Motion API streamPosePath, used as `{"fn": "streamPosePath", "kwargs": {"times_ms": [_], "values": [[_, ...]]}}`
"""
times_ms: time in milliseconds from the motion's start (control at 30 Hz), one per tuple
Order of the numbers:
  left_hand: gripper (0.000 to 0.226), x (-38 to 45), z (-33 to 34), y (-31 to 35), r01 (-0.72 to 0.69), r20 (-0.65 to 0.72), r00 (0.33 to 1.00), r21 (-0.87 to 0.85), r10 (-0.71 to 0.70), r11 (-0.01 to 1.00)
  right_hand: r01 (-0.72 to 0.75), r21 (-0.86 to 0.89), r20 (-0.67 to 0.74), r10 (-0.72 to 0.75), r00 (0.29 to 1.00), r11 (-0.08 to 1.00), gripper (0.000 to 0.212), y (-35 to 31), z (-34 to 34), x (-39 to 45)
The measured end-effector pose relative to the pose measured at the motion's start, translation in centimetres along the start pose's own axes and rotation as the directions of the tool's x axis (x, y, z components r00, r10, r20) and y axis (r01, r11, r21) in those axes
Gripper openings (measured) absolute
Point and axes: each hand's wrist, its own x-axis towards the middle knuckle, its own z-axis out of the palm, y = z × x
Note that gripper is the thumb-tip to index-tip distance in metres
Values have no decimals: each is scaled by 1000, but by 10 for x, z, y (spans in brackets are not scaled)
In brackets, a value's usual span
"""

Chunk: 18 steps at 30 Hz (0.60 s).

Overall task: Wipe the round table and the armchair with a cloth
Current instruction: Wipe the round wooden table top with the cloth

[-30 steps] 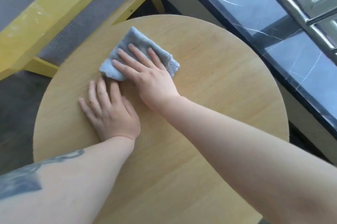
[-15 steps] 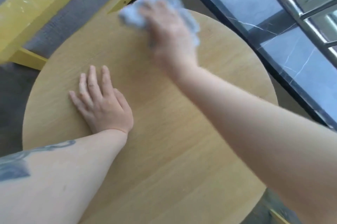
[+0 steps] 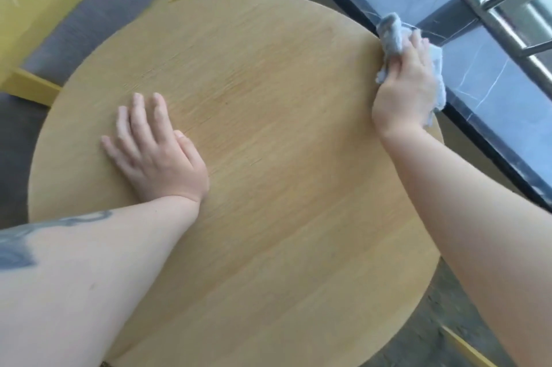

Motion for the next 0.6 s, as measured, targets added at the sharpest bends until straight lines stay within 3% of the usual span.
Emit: {"fn": "streamPosePath", "kwargs": {"times_ms": [33,67,100,167,200,233,333,400,500,600], "values": [[53,0,0,1,-2,1,1000,-3,2,1000,15,33,-78,-12,997,999,52,-21,4,0],[54,0,0,1,-6,0,1000,-5,6,1000,130,68,-126,-121,985,989,54,-47,13,-9],[54,0,1,0,-9,-7,1000,-5,9,1000,308,100,-86,-301,950,946,58,-73,27,-26],[54,0,2,-2,-8,-37,999,-4,7,1000,631,56,170,-630,758,774,57,-99,62,-73],[54,0,3,-3,-4,-38,999,-6,3,1000,704,38,279,-684,674,709,52,-97,75,-94],[55,0,2,-2,2,-20,1000,-11,-3,1000,712,0,333,-671,662,703,51,-87,79,-109],[59,2,-2,-2,5,48,999,-49,-3,999,535,-140,305,-477,824,834,56,-32,55,-111],[62,-2,-10,-6,-73,66,995,-96,80,993,378,-187,249,-328,911,907,54,10,29,-98],[66,-24,-24,-6,-216,56,972,-180,229,960,170,-173,183,-138,973,970,49,56,-8,-68],[65,-65,-20,24,-342,101,921,-248,375,906,-28,-20,101,30,994,999,45,47,-19,-31]]}}
